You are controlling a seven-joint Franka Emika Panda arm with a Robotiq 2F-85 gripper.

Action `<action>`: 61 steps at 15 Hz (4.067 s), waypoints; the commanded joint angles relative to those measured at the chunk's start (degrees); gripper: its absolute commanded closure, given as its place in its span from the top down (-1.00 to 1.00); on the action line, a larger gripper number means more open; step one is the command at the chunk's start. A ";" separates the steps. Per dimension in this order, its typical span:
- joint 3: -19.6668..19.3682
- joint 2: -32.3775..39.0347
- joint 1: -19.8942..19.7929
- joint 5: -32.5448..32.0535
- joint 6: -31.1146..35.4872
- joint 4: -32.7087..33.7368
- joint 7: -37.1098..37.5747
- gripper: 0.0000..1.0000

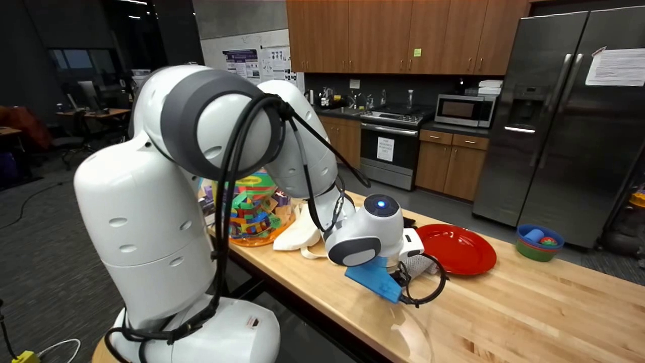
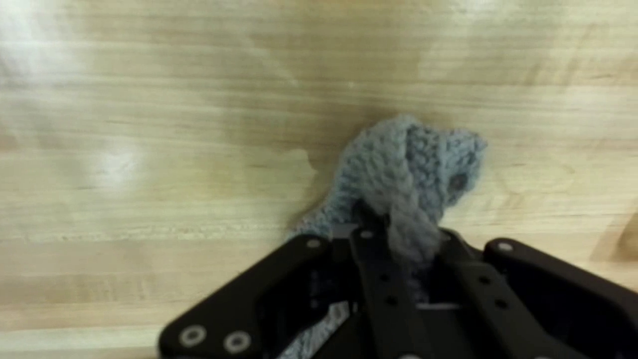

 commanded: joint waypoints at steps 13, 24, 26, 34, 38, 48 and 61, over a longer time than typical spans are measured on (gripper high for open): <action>7.86 -5.05 -16.79 -30.75 -7.09 5.03 13.89 -0.93; 13.82 -14.48 -36.33 -35.59 -11.17 5.23 16.44 -0.93; 13.23 -15.39 -39.24 -36.11 -10.91 4.97 16.88 -0.93; 12.36 -19.22 -41.86 -35.99 -10.37 4.27 16.01 -0.93; 13.66 -16.32 -41.72 -36.65 -9.90 8.58 18.36 -0.93; 20.12 -4.35 -36.45 -35.86 -12.59 22.00 27.98 -0.93; 30.79 -1.49 -26.33 -36.79 -15.81 30.13 29.34 -0.93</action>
